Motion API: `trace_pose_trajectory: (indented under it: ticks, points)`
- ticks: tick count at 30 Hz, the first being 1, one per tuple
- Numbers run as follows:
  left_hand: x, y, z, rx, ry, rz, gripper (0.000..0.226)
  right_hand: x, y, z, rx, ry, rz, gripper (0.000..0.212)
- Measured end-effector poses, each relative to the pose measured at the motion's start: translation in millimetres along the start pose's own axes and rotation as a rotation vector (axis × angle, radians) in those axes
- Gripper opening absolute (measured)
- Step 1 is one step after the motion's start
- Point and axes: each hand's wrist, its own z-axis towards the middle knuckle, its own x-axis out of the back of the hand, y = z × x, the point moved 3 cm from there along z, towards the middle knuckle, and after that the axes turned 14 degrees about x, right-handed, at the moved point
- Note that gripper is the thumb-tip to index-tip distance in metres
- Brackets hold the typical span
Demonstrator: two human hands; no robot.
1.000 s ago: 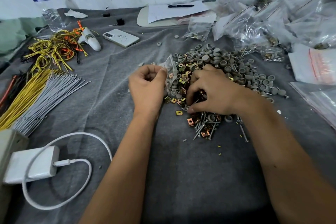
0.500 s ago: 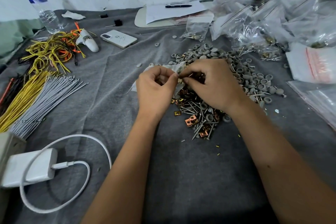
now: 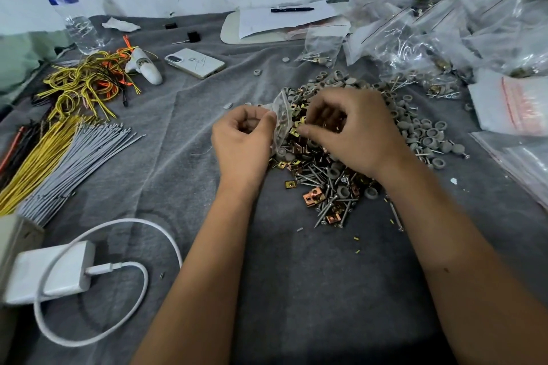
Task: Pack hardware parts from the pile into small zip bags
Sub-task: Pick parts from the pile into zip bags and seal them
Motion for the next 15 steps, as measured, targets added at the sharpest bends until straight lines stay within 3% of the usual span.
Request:
trace_pose_trajectory:
  ticks: [4,6,11,15]
  points:
    - [3,0,3,0.017,0.057,-0.070,0.015,-15,4,-6,-0.005,-0.535,-0.167,0.029]
    - [4,0,4,0.012,0.058,-0.082,0.016,-20,3,-8,0.004,-0.637,-0.221,0.030]
    - [3,0,4,-0.005,0.056,-0.052,0.013,-23,3,-7,0.034,-0.655,-0.227,0.016]
    - [2,-1,5,-0.005,0.039,-0.035,0.006,-17,1,-3,0.006,-0.436,-0.040,0.008]
